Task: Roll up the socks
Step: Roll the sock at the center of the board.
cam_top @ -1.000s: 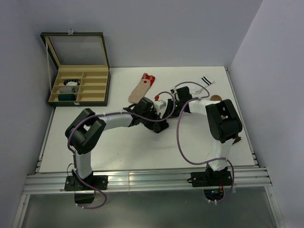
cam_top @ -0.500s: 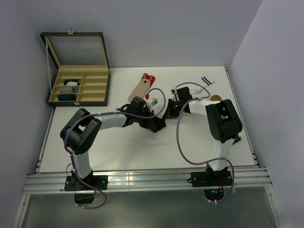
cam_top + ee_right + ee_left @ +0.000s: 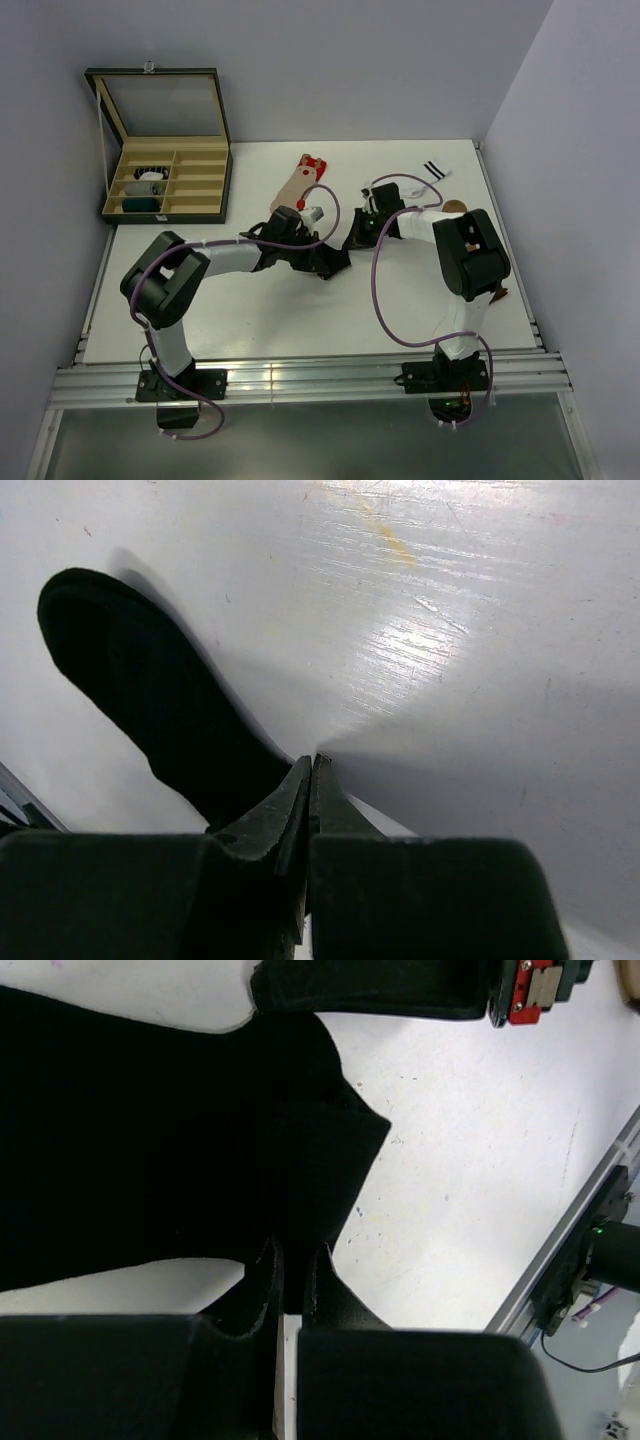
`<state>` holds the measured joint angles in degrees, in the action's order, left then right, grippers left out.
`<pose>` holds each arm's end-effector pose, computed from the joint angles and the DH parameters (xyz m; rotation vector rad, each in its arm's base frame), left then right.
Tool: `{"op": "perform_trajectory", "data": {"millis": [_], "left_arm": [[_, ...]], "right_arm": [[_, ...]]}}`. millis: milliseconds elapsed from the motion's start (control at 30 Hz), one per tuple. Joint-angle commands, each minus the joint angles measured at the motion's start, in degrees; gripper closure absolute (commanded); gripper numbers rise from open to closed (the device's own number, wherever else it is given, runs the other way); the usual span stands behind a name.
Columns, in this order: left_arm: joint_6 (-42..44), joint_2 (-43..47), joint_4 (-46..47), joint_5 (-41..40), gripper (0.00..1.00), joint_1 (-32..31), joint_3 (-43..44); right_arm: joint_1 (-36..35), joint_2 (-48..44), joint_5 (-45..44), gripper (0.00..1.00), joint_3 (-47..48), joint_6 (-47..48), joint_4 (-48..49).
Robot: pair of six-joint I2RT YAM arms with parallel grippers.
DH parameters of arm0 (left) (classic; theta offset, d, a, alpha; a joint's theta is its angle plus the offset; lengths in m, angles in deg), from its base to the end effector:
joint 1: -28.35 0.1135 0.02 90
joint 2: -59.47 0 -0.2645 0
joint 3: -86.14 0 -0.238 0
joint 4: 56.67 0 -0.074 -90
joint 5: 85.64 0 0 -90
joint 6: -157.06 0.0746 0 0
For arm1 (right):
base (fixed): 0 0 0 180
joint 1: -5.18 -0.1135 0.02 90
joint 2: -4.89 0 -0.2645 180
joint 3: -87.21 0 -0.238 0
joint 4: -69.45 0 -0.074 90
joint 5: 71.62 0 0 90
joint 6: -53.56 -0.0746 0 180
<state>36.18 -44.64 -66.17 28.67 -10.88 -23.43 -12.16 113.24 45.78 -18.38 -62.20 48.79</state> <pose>0.2796 -0.2680 0.1409 0.4143 2.4748 -1.0618 0.3544 0.1466 0.1174 -0.0109 2.6065 0.8938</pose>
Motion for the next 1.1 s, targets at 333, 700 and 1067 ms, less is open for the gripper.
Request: {"op": "perform_trajectory", "data": {"millis": [333, 700, 1067], "left_arm": [[-5.51, -7.24, 4.04, 8.02, 0.99, 1.34, 0.15], [-7.8, -10.4, 1.49, 7.24, 0.99, 2.66, 1.73], [-12.1, -12.43, 1.14, 4.61, 0.99, 4.15, 2.52]], "right_arm": [[1.08, -1.83, -2.96, 0.99, -1.98, -1.05, 3.43], [1.26, -14.56, -15.69, 0.5, -6.1, -8.86, 4.04], [-1.37, -23.72, -14.84, 0.36, -16.73, -20.54, 5.09]]}}
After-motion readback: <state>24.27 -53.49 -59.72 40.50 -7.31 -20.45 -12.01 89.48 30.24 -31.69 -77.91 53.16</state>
